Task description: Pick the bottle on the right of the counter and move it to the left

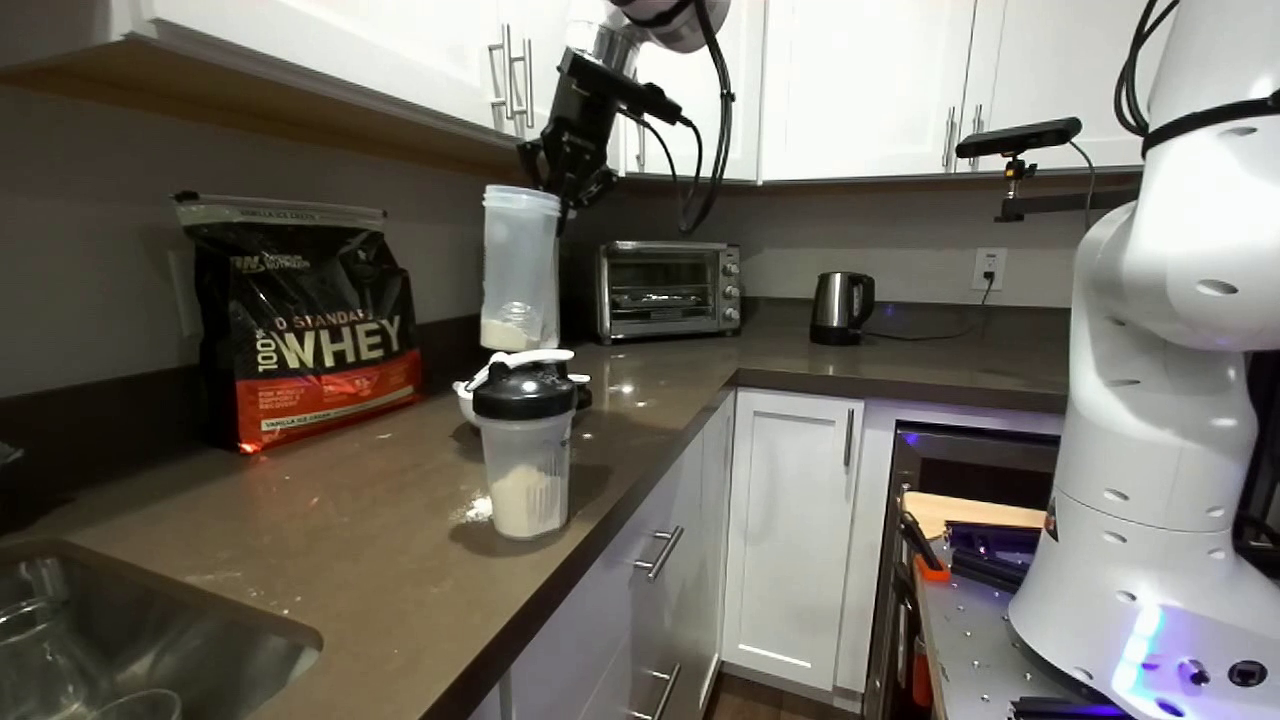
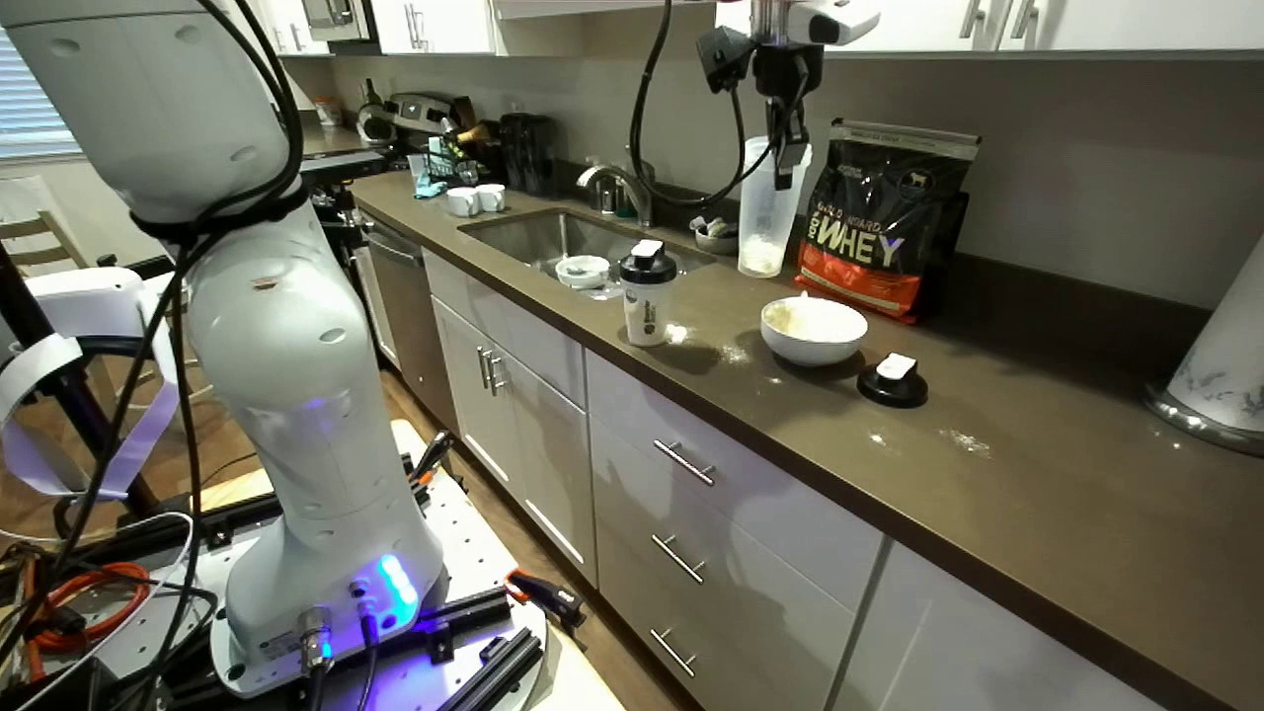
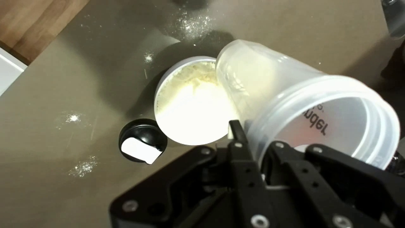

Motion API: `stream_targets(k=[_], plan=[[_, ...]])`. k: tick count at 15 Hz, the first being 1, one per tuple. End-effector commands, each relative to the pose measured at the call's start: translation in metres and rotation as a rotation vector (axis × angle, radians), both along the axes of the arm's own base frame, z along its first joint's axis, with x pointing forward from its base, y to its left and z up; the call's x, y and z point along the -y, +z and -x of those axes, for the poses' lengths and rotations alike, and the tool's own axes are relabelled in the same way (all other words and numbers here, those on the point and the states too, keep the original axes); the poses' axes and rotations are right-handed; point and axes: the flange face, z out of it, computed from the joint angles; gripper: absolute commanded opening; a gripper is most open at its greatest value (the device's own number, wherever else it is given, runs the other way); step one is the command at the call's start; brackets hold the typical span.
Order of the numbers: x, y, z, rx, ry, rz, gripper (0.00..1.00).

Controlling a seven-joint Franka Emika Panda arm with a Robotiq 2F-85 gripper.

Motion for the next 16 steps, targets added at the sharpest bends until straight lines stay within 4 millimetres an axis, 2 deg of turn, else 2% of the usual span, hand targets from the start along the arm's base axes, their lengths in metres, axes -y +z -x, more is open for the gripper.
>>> stream_targets(k=[1, 11, 16], plan=[[-0.018, 0.0, 0.002, 0.004, 0.063, -0.025, 0.02], [-0.075, -0.025, 0.009, -0.023, 0.216, 0.017, 0.02], [-0.095, -0.051, 0.011, -0.045, 0.289, 0.07, 0.02]])
